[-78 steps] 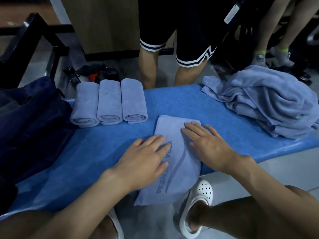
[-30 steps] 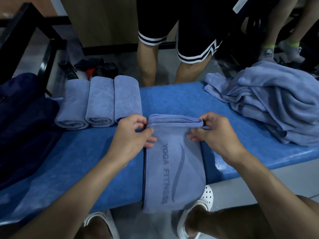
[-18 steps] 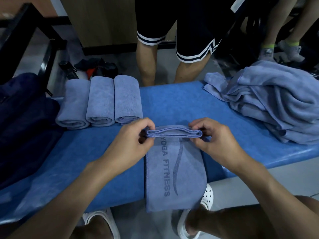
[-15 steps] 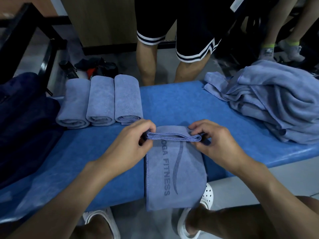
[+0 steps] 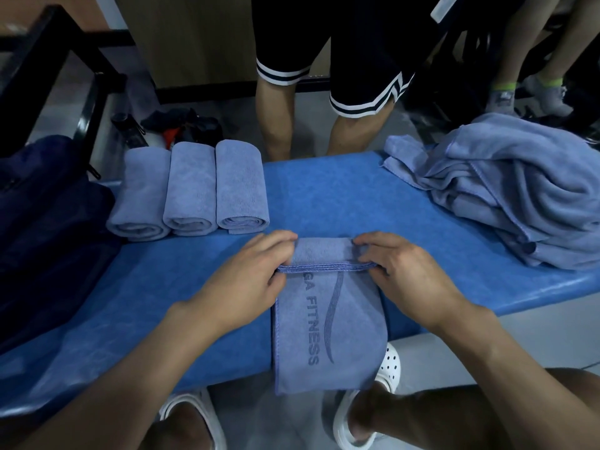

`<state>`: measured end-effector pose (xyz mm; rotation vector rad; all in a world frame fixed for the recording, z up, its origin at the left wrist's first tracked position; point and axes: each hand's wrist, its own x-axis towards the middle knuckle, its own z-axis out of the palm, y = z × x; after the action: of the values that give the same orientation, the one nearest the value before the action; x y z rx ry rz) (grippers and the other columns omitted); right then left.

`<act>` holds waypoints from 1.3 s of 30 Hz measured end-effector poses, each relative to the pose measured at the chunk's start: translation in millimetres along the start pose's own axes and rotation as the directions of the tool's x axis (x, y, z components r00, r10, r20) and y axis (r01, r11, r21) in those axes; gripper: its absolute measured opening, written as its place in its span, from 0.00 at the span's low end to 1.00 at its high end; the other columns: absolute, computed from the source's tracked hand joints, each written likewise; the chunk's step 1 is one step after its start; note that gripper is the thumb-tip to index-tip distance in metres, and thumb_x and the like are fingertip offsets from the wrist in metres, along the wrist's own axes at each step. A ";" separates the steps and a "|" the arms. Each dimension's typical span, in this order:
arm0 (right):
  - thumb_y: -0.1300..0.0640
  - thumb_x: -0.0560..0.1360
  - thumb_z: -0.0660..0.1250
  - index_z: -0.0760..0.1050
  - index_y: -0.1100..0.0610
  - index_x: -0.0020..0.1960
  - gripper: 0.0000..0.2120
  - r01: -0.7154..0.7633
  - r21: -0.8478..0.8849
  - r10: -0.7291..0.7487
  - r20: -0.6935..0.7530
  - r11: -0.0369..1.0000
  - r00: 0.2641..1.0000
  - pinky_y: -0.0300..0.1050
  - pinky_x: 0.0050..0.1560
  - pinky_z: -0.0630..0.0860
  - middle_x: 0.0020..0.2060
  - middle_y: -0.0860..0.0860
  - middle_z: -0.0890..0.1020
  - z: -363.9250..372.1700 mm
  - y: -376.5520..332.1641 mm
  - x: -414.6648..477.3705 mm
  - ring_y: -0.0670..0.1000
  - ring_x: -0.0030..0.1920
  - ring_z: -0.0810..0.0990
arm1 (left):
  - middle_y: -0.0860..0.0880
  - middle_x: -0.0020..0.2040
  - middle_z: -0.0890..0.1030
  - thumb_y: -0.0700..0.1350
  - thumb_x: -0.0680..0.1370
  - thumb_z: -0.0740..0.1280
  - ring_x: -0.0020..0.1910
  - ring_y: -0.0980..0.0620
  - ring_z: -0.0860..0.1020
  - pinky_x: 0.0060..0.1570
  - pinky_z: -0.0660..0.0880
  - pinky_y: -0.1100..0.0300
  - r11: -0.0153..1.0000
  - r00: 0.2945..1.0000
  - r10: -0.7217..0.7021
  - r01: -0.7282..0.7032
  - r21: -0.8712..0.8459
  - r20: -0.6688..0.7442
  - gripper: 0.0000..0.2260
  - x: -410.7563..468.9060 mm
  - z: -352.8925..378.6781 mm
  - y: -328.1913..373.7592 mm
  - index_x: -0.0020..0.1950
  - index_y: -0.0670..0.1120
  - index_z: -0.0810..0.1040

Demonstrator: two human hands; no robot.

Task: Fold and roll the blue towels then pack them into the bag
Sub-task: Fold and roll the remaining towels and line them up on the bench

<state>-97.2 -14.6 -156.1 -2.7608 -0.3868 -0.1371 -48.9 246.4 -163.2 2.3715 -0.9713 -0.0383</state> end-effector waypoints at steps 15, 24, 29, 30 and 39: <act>0.49 0.79 0.64 0.68 0.49 0.40 0.10 -0.137 0.144 0.134 0.029 0.980 0.991 0.53 0.57 0.73 0.63 0.48 0.76 -3.1 -5.2 -2.1 0.53 0.58 0.74 | 0.58 0.62 0.74 0.57 0.79 0.63 0.60 0.55 0.74 0.52 0.73 0.54 0.979 0.980 -0.201 0.201 0.020 0.004 0.12 0.0 -7.3 8.2 0.41 0.52 0.69; 0.48 0.72 0.73 0.63 0.50 0.73 0.34 -0.316 0.235 0.280 0.176 0.919 0.944 0.53 0.67 0.65 0.57 0.41 0.69 -8.4 -2.6 5.3 0.48 0.62 0.68 | 0.58 0.64 0.68 0.56 0.78 0.68 0.65 0.58 0.66 0.66 0.62 0.65 0.964 0.958 -0.258 0.263 -0.029 0.123 0.25 4.3 -8.7 1.2 0.73 0.50 0.68; 0.46 0.68 0.76 0.69 0.45 0.57 0.23 -0.311 0.281 0.261 0.202 0.908 0.944 0.51 0.60 0.70 0.51 0.42 0.74 -11.0 0.0 7.3 0.48 0.54 0.71 | 0.60 0.58 0.71 0.50 0.75 0.73 0.60 0.60 0.69 0.59 0.66 0.66 0.944 0.947 -0.278 0.300 -0.136 0.163 0.18 5.2 -16.2 4.8 0.60 0.56 0.70; 0.45 0.67 0.76 0.67 0.44 0.55 0.23 -0.337 0.302 0.280 0.217 0.892 0.935 0.50 0.57 0.71 0.49 0.43 0.75 -11.2 0.5 7.3 0.49 0.52 0.73 | 0.60 0.56 0.72 0.49 0.75 0.74 0.59 0.60 0.70 0.56 0.67 0.66 0.936 0.943 -0.288 0.314 -0.161 0.165 0.17 5.8 -17.4 6.3 0.58 0.56 0.70; 0.58 0.69 0.74 0.73 0.50 0.48 0.13 -0.141 0.186 0.166 -0.128 0.972 0.978 0.44 0.50 0.64 0.43 0.42 0.74 -5.0 -8.9 17.5 0.46 0.46 0.69 | 0.57 0.53 0.73 0.40 0.74 0.74 0.54 0.62 0.72 0.53 0.67 0.68 0.914 0.938 -0.343 0.319 -0.251 -0.057 0.22 12.0 -9.8 10.4 0.62 0.56 0.72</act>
<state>-83.2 -3.9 -146.0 -2.5745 -0.1384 -0.2482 -44.4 237.5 -147.4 2.2616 -0.4775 -0.1561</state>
